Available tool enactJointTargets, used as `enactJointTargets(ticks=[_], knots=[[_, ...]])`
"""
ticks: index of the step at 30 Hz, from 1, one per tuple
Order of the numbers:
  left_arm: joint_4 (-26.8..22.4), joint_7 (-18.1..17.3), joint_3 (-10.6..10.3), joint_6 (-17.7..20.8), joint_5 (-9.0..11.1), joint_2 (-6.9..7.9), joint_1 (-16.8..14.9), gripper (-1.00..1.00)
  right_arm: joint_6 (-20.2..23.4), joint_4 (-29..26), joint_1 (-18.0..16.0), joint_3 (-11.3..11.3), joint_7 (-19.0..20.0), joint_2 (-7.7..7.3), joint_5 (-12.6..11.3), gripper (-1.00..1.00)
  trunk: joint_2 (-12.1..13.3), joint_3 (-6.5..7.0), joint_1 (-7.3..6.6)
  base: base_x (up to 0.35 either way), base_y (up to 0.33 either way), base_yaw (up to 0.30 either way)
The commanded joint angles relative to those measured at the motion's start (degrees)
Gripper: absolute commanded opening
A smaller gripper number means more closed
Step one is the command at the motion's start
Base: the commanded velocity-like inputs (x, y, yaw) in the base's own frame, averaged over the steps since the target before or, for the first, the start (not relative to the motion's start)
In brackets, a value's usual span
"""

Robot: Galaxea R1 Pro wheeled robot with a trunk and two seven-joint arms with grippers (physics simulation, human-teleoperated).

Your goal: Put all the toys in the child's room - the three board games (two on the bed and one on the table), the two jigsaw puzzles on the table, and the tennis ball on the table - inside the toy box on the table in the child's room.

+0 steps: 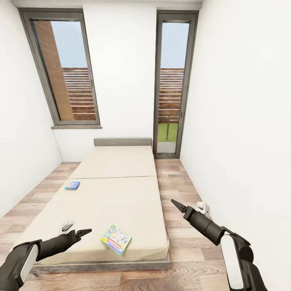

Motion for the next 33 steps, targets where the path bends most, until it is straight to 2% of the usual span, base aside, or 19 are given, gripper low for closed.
enactJointTargets(ticks=[1, 14, 33], knots=[[0.1, -0.1, 0.09, 0.29, 0.15, -0.02, -0.05, 1.0, 0.38, -0.01, -0.07, -0.16, 0.23, 0.05, -0.11, 1.0, -0.5, -0.28, 0.24, 0.0, 0.0, 0.0], [0.69, -0.54, 1.72, 0.15, 0.34, 0.06, 0.01, 1.0, 0.47, 0.15, -0.07, -0.2, 0.31, 0.02, -0.36, 1.0, -5.71, -2.61, 3.1, 0.0, 0.0, 0.0], [0.7, -0.73, 1.94, 0.19, 0.34, 0.09, 0.04, 1.0, 0.38, 0.32, -0.07, -0.26, 0.28, 0.03, -1.43, 1.0, -13.33, -6.02, 7.27, 0.0, 0.0, 0.0]])
